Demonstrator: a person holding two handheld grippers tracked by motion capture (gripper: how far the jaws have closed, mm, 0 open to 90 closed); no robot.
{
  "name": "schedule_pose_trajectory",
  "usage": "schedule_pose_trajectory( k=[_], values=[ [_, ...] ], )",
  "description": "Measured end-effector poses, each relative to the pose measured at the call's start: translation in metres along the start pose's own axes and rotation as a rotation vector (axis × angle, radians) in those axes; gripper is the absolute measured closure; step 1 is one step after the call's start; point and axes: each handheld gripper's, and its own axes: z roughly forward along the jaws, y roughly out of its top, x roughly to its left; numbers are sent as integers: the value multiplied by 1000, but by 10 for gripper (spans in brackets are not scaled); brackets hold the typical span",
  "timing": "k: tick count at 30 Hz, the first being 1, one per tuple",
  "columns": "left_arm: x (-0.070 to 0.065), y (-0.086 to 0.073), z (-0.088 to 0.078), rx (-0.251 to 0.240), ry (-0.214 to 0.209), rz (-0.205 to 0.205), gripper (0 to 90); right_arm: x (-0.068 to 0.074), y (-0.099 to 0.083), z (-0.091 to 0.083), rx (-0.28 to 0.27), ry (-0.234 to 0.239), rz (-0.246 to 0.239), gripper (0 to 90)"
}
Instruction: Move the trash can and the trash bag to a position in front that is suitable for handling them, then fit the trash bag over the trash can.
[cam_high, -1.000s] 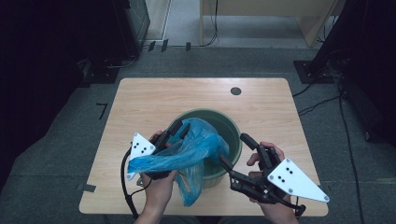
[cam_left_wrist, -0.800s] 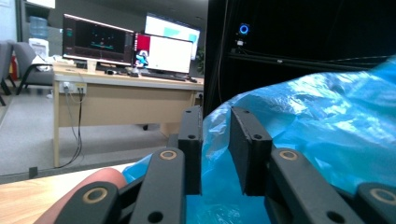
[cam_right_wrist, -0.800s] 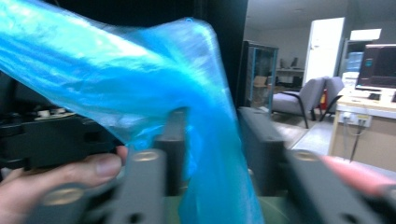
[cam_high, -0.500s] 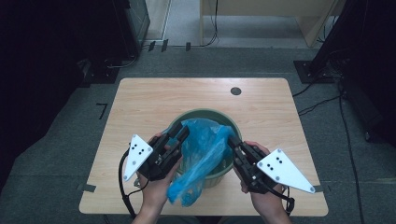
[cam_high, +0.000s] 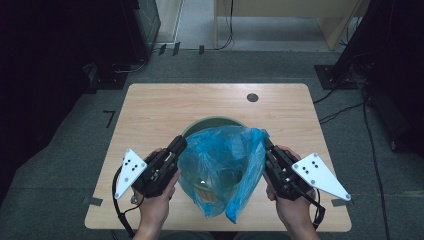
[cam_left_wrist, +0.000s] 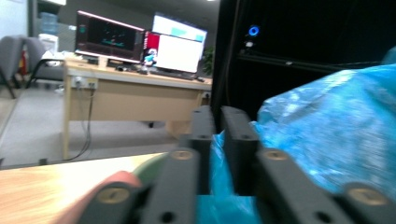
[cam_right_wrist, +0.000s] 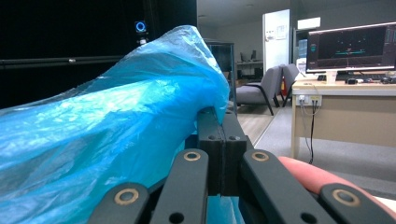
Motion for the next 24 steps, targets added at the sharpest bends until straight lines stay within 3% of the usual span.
schedule_pose_trajectory(
  k=[4,5,6,7,8,10,14,15,17,19,21,24],
  values=[
    [-8,-6,-6,-5,-35,21,550,0,-1,0,4,2,0,900],
    [-12,-8,-8,-6,-39,31,550,0,-1,0,4,2,0,900],
    [-15,-10,-10,-10,-49,44,490,1,-1,0,3,1,-3,900],
    [-19,-11,-11,-14,-32,60,320,1,-1,1,2,2,-3,900],
    [-25,-14,-15,-17,-20,106,257,1,-1,1,2,0,-3,900],
    [-27,-15,-16,-8,-36,129,259,1,-1,1,2,0,-2,900],
    [-37,-23,-10,87,-45,241,264,-1,-1,2,0,0,14,900],
    [-39,-27,-8,116,-67,264,354,-1,0,2,-2,1,22,900],
    [-38,-29,-8,125,-64,287,564,-1,0,2,-4,2,23,900],
    [-32,-26,-7,126,-88,260,734,0,0,3,-3,4,18,900],
    [-29,-24,-7,121,-86,250,850,-1,0,3,0,3,16,900],
    [-19,-17,-10,90,-87,201,900,-4,-1,2,3,0,16,900]
  ],
)
